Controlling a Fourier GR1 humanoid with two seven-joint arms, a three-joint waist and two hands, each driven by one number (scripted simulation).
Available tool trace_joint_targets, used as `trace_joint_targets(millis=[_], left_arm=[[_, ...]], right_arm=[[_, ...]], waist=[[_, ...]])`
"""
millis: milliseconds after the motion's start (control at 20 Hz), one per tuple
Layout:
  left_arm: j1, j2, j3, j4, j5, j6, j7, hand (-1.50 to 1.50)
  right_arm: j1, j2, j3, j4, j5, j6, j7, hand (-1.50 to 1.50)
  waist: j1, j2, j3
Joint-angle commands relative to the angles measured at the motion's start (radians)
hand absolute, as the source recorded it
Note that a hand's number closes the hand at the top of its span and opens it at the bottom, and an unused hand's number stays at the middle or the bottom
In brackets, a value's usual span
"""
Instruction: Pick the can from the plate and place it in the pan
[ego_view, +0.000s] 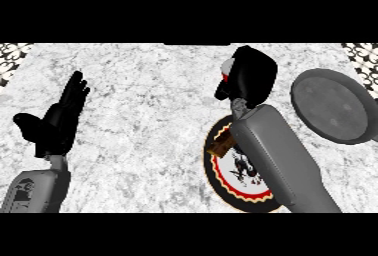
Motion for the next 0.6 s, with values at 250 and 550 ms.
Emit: trace_joint_targets(millis=[250, 550], left_arm=[[0.012, 0.011, 0.03, -0.01, 0.02, -0.008, 0.0, 0.0], [0.02, 0.01, 0.021, 0.008, 0.004, -0.022, -0.027, 0.0]], right_arm=[[0.027, -0.097, -0.249, -0.098, -0.06, -0.226, -0.059, 1.5], [0.106, -0.215, -0.359, 0.071, -0.099, -0.313, -0.225, 1.5]], waist=[[-0.012, 0.001, 0.001], [-0.004, 0.005, 0.001]])
